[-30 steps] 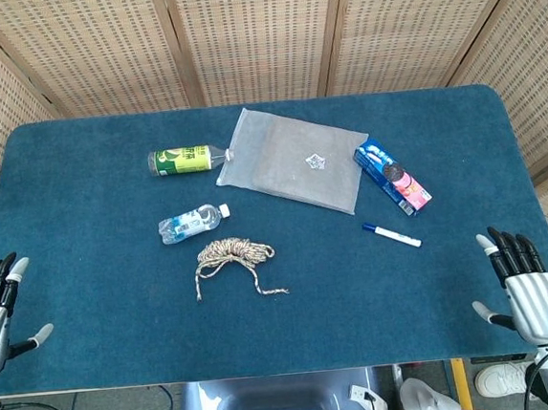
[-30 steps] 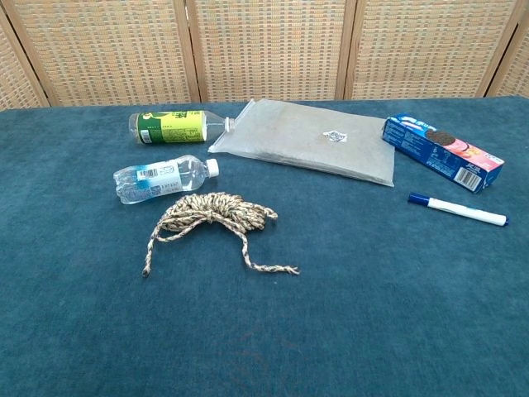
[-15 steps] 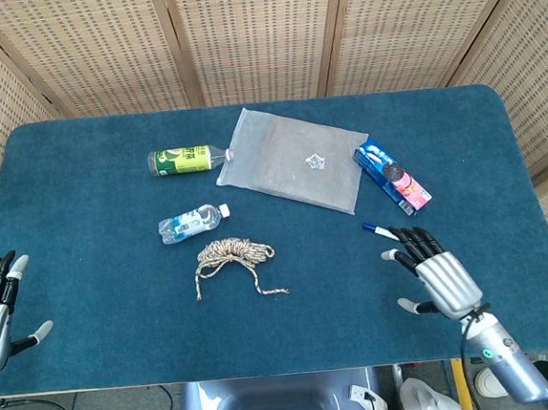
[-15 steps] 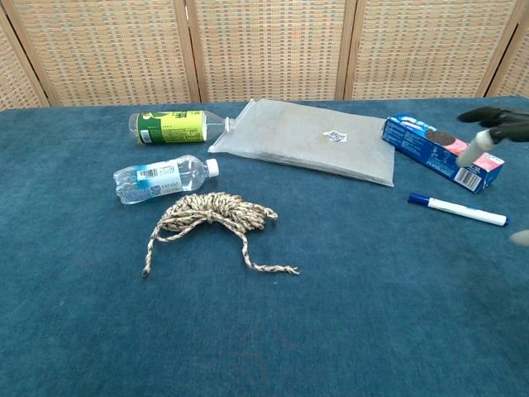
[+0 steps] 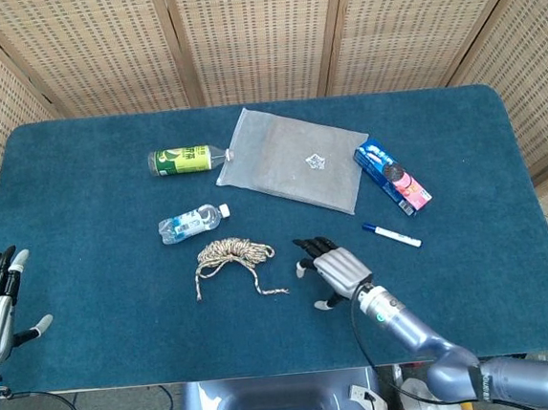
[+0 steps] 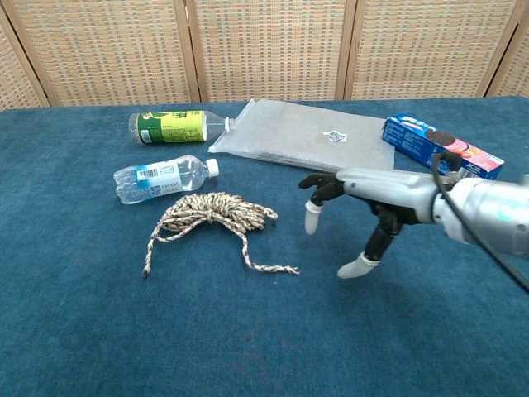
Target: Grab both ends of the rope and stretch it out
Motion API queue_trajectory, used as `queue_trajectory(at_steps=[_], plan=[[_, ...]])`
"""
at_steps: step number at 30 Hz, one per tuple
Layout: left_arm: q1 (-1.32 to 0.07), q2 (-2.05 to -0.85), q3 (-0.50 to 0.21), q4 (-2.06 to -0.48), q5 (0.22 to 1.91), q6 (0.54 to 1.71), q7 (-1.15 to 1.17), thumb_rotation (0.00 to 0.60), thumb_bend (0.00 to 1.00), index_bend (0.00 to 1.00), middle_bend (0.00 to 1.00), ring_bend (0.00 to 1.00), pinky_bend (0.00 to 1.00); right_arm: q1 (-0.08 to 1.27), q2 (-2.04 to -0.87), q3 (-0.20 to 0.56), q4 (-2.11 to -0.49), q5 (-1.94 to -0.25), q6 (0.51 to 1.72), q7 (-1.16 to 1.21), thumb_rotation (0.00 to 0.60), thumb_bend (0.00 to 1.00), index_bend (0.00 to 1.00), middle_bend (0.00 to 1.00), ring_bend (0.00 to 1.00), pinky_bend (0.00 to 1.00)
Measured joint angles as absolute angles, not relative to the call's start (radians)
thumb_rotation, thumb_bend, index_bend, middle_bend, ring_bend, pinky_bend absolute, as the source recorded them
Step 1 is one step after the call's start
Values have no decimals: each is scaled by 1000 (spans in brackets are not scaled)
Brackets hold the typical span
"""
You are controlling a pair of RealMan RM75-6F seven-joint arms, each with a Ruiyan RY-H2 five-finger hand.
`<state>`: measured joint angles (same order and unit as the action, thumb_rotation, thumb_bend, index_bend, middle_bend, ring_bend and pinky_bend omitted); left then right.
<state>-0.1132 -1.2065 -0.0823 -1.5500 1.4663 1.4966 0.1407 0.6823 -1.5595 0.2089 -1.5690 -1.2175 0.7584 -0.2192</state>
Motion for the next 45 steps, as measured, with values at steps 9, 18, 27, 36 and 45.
queue_trajectory(at_steps=[9,18,27,36,45], plan=[[-121,-1214,-90,-1542,1440,1478,152,600,0,0,0,0,0,790,-1714,230,-1499,-1049,778,-420,600,225,409,0,0,0],[-124,-1217,-92,-1536,1429,1472,152,600,0,0,0,0,0,857,-1809,217,-1416,-942,837,-545,600,262,431,0,0,0],[-125,-1218,-90,-1537,1430,1474,155,600,0,0,0,0,0,860,-1832,194,-1405,-940,879,-564,600,280,454,0,0,0],[-125,-1220,-88,-1538,1429,1474,161,600,0,0,0,0,0,854,-1876,169,-1372,-959,913,-566,600,295,457,0,0,0],[-126,-1220,-87,-1537,1429,1475,159,600,0,0,0,0,0,857,-1902,161,-1332,-962,912,-572,600,393,518,0,0,0]])
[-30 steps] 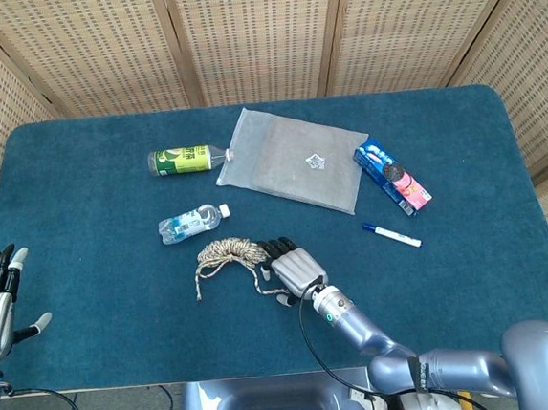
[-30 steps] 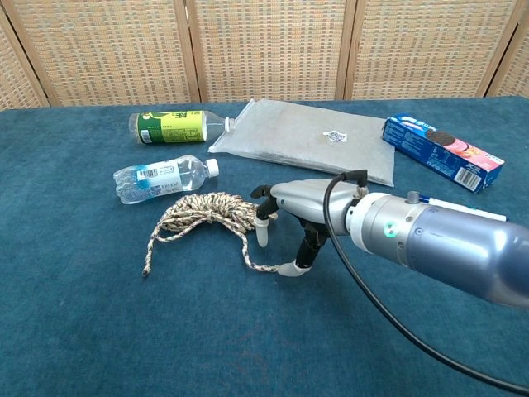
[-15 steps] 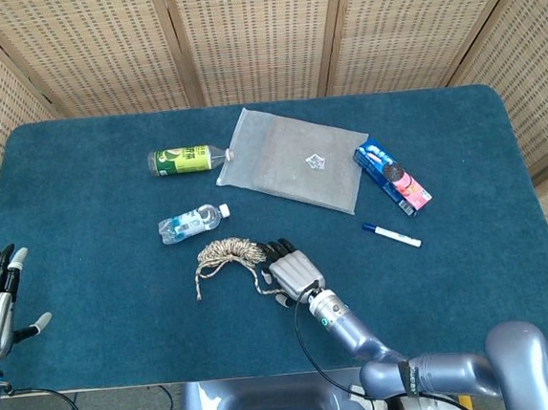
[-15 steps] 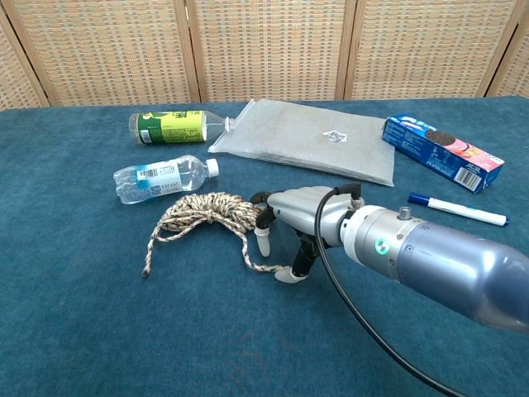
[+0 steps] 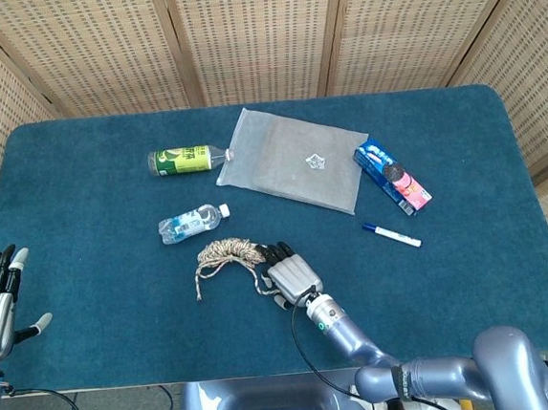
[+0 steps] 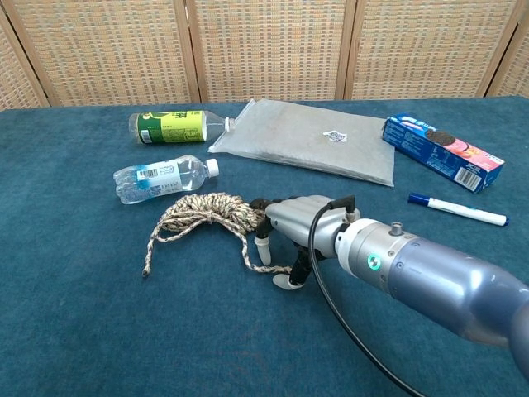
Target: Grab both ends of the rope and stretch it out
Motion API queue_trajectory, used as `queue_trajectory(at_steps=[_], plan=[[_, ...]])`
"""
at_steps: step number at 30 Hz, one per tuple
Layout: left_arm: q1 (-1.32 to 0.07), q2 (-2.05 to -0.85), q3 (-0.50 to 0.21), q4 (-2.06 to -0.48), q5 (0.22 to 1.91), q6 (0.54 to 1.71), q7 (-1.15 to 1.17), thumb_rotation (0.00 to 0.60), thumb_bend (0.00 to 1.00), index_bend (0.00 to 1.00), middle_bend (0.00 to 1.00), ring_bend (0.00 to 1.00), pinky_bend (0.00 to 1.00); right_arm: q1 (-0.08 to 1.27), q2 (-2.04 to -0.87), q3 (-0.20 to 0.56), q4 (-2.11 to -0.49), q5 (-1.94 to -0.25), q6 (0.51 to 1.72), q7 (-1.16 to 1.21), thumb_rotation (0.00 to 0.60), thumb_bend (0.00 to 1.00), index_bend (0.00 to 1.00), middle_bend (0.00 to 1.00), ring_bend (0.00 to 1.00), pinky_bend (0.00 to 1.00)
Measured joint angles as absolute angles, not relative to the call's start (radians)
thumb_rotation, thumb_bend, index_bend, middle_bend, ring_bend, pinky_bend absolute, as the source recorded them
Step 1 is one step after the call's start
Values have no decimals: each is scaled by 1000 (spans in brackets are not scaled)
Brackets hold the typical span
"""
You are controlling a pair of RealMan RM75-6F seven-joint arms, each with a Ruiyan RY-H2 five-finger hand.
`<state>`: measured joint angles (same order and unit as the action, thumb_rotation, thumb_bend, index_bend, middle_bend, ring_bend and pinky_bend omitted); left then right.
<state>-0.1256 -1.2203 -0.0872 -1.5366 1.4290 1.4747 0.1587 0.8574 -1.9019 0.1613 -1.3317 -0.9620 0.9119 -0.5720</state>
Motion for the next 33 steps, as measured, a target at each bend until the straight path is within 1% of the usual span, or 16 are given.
queue_trajectory(at_steps=[1,3,10,15,19,27,33], plan=[[-126,-1220,-87,-1537,1429,1475,159,600,0,0,0,0,0,858,-1903,161,-1330,-963,911,-571,600,417,530,0,0,0],[-126,-1220,-87,-1537,1429,1475,160,600,0,0,0,0,0,858,-1905,162,-1327,-966,910,-568,600,432,548,0,0,0],[-126,-1221,-86,-1536,1428,1475,160,600,0,0,0,0,0,857,-1903,162,-1327,-975,910,-564,600,434,582,0,0,0],[-127,-1221,-85,-1537,1430,1474,164,600,0,0,0,0,0,855,-1899,161,-1328,-986,917,-563,600,434,648,0,0,0],[-127,-1224,-84,-1536,1430,1474,169,600,0,0,0,0,0,850,-1892,161,-1332,-1007,929,-555,600,434,682,0,0,0],[-129,-1230,-85,-1533,1434,1479,177,600,0,0,0,0,0,842,-1872,174,-1354,-1040,959,-537,600,434,697,0,0,0],[-142,-1241,-87,-1511,1469,1492,188,600,0,6,0,0,0,845,-1856,186,-1367,-1043,968,-555,600,434,700,0,0,0]])
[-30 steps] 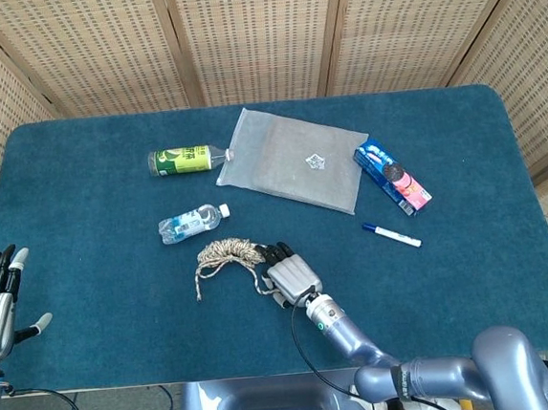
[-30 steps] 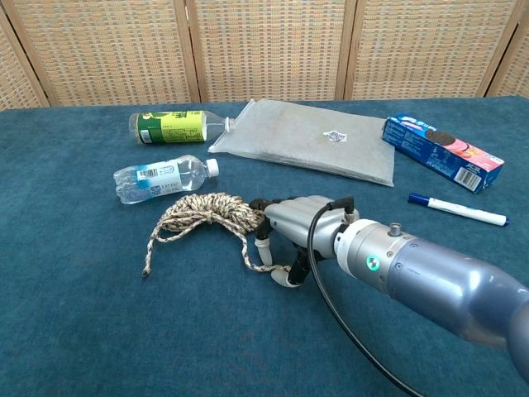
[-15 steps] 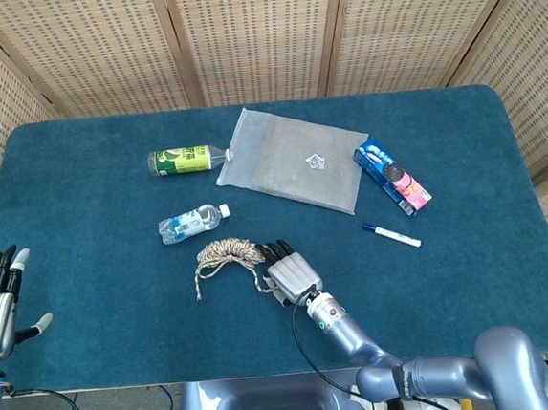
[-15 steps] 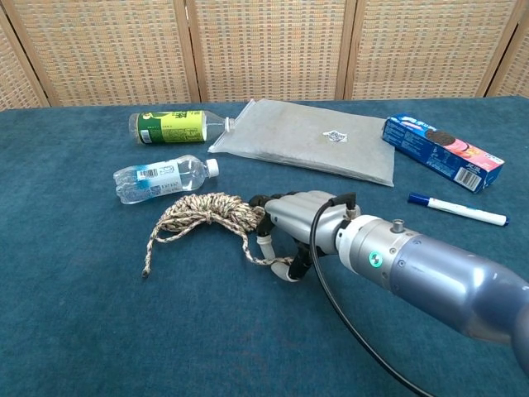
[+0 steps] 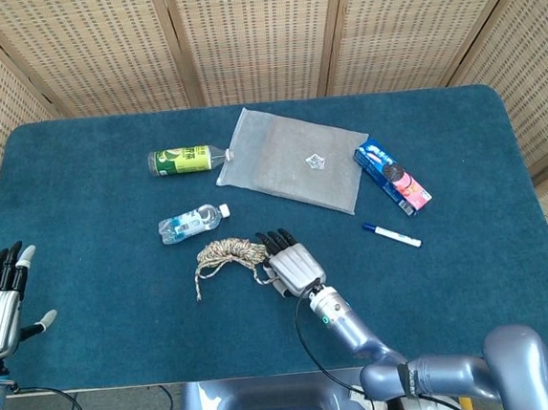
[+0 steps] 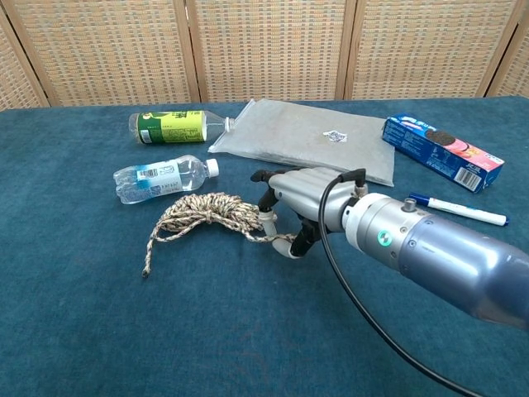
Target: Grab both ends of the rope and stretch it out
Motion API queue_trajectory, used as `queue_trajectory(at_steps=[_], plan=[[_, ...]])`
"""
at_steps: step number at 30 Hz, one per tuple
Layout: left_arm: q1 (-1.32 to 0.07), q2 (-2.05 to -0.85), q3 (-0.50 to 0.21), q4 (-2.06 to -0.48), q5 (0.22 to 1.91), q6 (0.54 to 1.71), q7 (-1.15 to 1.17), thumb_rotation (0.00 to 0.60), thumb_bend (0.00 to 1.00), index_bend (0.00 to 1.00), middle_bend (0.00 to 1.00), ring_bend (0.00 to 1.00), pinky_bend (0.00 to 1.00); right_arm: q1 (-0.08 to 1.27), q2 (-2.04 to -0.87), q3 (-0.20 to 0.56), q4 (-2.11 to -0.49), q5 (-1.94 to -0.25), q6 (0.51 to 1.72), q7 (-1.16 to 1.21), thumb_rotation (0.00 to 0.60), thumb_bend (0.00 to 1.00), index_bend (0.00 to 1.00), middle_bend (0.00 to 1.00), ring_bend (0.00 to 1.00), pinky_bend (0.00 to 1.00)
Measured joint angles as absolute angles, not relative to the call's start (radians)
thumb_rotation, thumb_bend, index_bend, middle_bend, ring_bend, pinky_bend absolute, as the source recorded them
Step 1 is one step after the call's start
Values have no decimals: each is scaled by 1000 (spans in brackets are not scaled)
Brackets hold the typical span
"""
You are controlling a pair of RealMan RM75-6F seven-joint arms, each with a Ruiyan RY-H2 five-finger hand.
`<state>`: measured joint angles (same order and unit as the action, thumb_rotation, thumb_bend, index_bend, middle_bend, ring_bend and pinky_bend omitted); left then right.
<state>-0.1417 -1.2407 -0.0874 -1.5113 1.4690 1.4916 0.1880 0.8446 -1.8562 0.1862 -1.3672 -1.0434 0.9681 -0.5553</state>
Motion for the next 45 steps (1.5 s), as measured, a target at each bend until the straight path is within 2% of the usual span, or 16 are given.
queue_trajectory(at_steps=[6,12,17,25,37,45], plan=[[-210,-1243,-79,-1465,1505,1399,237,600,24,107,0,0,0,862,-1828,181,-1380,-1021,966,-668,600,440,707,0,0,0],[-325,-1266,-57,-1363,1619,1299,256,600,77,204,0,0,0,881,-1790,180,-1392,-999,975,-740,600,440,708,0,0,0],[-433,-1316,-25,-1250,1755,1248,229,600,111,255,0,0,0,895,-1771,176,-1375,-1005,968,-766,600,440,708,0,0,0],[-549,-1415,16,-1158,1843,1134,286,600,136,331,0,0,0,898,-1770,177,-1355,-977,949,-753,600,440,708,0,0,0],[-693,-1619,54,-1021,1921,1077,279,600,184,403,0,0,0,904,-1773,178,-1327,-976,932,-714,600,440,708,0,0,0],[-723,-1633,70,-1032,1909,1051,301,600,253,422,0,0,0,905,-1770,176,-1328,-980,931,-697,600,441,709,0,0,0]])
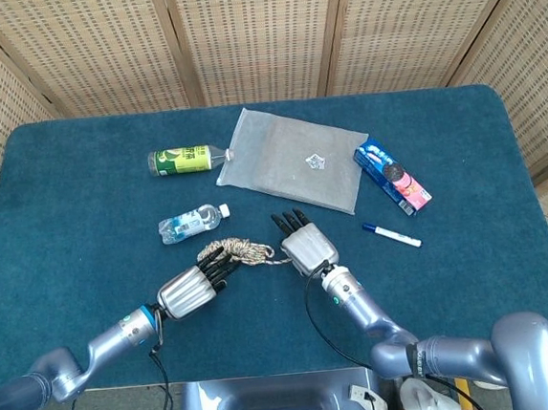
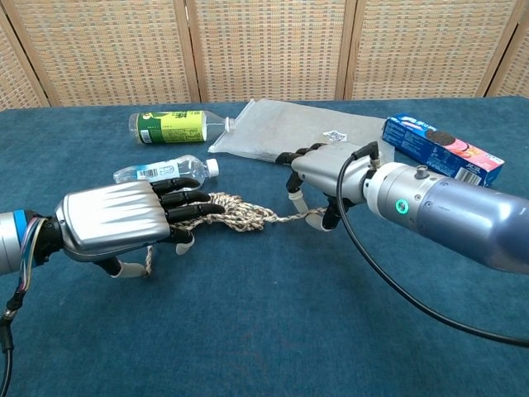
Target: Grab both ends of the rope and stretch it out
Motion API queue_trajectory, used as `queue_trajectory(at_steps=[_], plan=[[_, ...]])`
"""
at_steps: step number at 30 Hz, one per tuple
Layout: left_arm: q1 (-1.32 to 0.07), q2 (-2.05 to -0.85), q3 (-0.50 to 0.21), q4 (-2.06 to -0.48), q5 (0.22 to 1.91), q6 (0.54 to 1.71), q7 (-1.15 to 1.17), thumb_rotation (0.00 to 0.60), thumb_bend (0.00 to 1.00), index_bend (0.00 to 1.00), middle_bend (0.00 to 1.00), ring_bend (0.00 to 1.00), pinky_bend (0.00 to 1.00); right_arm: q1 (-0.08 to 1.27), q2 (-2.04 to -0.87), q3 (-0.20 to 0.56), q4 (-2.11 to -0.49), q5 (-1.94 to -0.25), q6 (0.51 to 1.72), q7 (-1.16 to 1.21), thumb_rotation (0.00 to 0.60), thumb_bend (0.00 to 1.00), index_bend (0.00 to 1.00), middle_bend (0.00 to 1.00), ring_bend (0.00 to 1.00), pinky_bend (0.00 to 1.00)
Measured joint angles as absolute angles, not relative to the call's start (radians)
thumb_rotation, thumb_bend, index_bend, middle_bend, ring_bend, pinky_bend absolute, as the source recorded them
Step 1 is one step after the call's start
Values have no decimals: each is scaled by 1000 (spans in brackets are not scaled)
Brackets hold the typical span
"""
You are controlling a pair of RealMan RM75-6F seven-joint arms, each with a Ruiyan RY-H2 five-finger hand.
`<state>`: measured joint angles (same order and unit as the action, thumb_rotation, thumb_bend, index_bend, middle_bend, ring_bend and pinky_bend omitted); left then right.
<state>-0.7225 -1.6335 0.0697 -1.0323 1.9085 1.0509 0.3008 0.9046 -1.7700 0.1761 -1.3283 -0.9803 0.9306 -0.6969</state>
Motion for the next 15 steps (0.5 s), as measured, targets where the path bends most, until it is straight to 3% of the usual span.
queue_trajectory(at_steps=[15], plan=[[-731,-1631,97,-1045,1873,1027,334,600,313,491,0,0,0,909,-1765,179,-1334,-972,939,-698,600,441,711,0,0,0]])
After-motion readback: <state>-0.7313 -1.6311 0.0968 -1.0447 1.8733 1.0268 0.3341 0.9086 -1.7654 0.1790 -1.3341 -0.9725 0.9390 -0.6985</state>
